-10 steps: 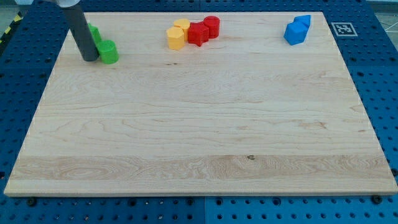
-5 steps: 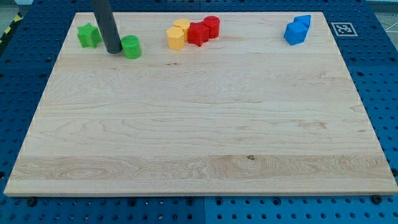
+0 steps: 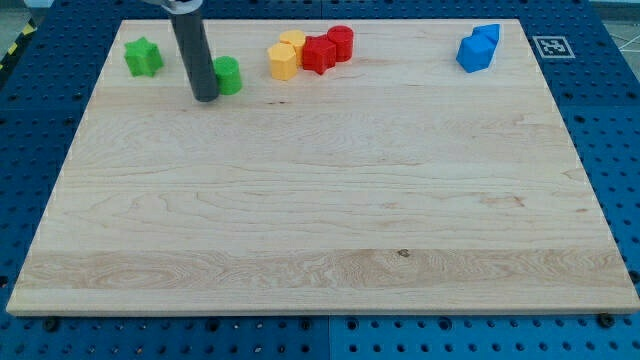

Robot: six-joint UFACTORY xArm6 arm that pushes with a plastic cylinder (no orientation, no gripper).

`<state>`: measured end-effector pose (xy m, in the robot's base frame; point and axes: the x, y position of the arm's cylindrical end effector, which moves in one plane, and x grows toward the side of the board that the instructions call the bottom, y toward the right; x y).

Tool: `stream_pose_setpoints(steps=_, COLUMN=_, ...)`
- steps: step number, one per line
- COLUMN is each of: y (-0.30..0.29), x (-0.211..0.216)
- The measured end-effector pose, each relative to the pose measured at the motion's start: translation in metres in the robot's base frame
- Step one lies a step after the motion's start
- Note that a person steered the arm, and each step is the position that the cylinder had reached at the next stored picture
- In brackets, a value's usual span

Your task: Push the green circle closer to the yellow hexagon

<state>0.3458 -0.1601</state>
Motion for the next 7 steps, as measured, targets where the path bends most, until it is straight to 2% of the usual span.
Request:
stream_pose_setpoints(steps=1, y=-0.015, x=-0.006)
stream_pose_setpoints(steps=3, y=0.022, x=-0.017)
stream_pose_setpoints(steps=4, y=0.022, x=-0.017)
stream_pose_setpoints(steps=6, y=0.017, x=-0.064)
stream_pose_setpoints(steps=7, y=0.017, x=-0.064)
